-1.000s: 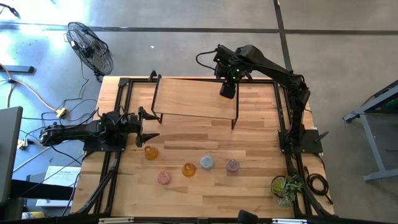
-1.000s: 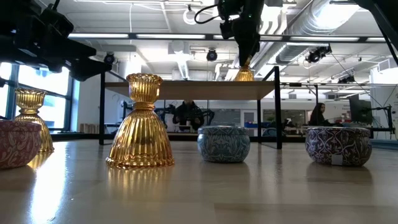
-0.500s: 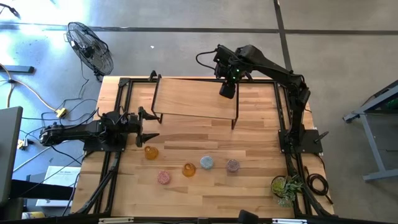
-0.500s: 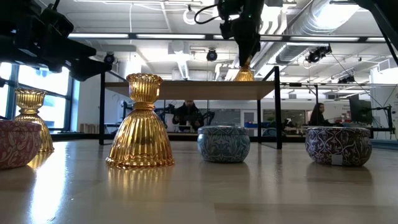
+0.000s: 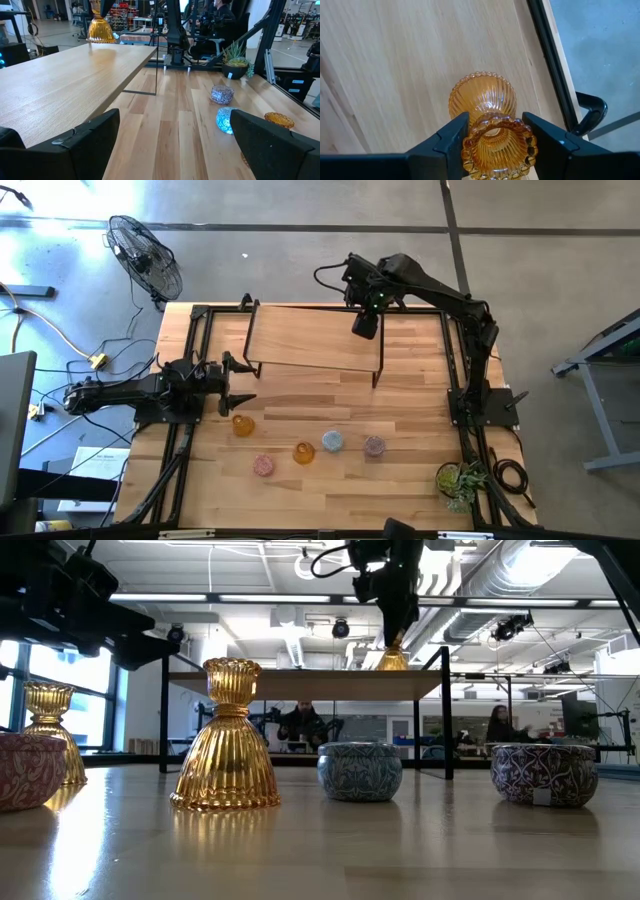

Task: Pick & Place candle stick holders
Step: Put the top right yellow candle holder on the shelf

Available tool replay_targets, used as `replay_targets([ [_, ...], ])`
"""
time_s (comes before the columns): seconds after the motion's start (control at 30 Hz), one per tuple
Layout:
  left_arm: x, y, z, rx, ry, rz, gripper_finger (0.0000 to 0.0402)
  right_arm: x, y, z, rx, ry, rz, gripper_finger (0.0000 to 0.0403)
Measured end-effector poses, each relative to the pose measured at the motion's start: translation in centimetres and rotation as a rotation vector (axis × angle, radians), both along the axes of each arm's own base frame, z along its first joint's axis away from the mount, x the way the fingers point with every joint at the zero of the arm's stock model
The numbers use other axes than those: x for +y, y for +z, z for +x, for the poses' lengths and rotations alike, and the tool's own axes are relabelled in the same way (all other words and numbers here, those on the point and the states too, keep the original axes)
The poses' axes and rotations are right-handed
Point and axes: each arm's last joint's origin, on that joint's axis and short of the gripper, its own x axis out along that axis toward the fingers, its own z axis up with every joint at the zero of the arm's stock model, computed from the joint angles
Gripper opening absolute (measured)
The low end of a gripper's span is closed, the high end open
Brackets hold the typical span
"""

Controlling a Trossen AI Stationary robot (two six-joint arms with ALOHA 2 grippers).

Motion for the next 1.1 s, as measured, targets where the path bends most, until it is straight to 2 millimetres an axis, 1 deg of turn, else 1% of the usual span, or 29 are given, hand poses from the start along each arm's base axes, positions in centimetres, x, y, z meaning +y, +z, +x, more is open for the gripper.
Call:
replay_targets([
  [0.13,0.00,-0.01,0.00,0.000,0.000,0.000,0.0374,-0.04,0.04,0.07,-0.013,-0.020,-0.001,0.0178],
  [0.37,-0.06,-0.01,0.00,0.000,-0.020,-0.002,0.0374,-0.08,0.11,0.06,-0.013,-0.029,-0.016,0.0227],
  [0.43,-0.06,-0.02,0.00,0.002,-0.020,-0.003,0.0374,-0.19,0.13,0.03,0.000,-0.039,-0.047,0.0234],
  [0.67,-0.06,-0.16,0.00,0.015,-0.021,-0.004,0.0374,-0.50,0.20,-0.09,0.056,-0.040,-0.152,0.0236],
  [0.87,-0.06,-0.16,0.00,0.016,-0.022,-0.003,0.0374,-0.27,0.20,0.23,0.002,0.006,-0.086,0.0237],
  [1.1,-0.07,-0.16,0.00,0.016,-0.023,-0.002,0.0374,-0.23,0.21,0.29,-0.008,0.012,-0.077,0.0237],
])
